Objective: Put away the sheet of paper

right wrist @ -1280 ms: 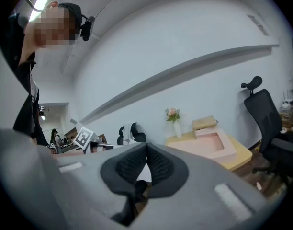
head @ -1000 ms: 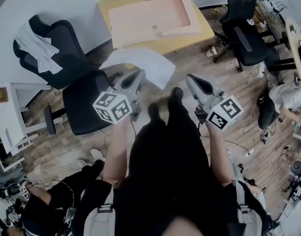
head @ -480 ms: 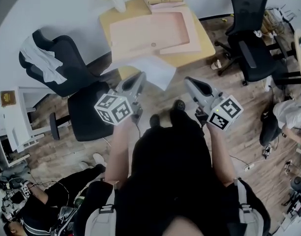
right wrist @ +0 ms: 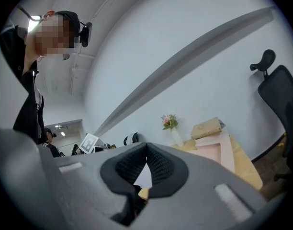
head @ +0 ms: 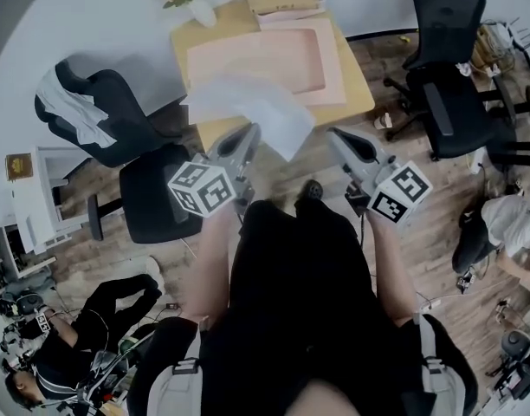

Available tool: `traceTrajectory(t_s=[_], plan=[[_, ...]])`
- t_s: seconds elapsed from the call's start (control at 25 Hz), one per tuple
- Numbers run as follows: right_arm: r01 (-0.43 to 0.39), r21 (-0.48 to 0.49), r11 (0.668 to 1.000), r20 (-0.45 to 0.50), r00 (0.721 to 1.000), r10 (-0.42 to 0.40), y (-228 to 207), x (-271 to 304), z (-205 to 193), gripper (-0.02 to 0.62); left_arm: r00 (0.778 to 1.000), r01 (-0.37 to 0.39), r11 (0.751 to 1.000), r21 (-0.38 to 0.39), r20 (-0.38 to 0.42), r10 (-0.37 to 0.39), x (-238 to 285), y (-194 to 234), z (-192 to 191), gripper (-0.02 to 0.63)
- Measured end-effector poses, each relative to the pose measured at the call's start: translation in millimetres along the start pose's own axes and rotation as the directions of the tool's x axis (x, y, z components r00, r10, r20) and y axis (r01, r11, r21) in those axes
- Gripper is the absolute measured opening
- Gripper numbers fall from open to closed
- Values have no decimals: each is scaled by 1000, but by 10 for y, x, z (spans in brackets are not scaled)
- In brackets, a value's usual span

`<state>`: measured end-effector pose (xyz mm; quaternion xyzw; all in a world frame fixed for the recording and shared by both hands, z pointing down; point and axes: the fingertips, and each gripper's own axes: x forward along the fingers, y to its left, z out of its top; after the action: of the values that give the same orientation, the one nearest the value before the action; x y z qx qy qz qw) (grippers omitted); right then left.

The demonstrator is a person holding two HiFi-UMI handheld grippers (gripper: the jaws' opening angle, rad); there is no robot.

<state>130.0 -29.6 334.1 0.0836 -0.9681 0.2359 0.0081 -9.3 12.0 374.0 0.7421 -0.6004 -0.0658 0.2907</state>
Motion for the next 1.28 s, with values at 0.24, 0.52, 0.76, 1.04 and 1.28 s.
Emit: traceTrajectory(t_s=[0.24, 0.52, 0.76, 1.04, 1.28], plan=[[31, 38, 999, 5, 999, -32, -284, 107, 41, 3, 998, 31, 1000, -3, -45, -32, 242, 85, 13, 9], [136, 29, 990, 27, 990, -137, -575, 451, 166, 3, 989, 120, 992, -33, -82, -123, 572, 506, 163, 9], [235, 4, 972, 36, 971, -235, -643, 846, 272, 3, 965, 220, 971, -95, -125, -231, 837, 979, 356, 9], [315, 2, 949, 50, 948, -315, -697, 1291, 325, 3, 927, 304, 937, -173, -173, -333, 1042, 1401, 438, 9], [384, 26, 923, 35, 922, -385, -756, 1536, 234, 3, 895, 317, 924, -215, -254, -366, 1154, 1883, 373, 9]])
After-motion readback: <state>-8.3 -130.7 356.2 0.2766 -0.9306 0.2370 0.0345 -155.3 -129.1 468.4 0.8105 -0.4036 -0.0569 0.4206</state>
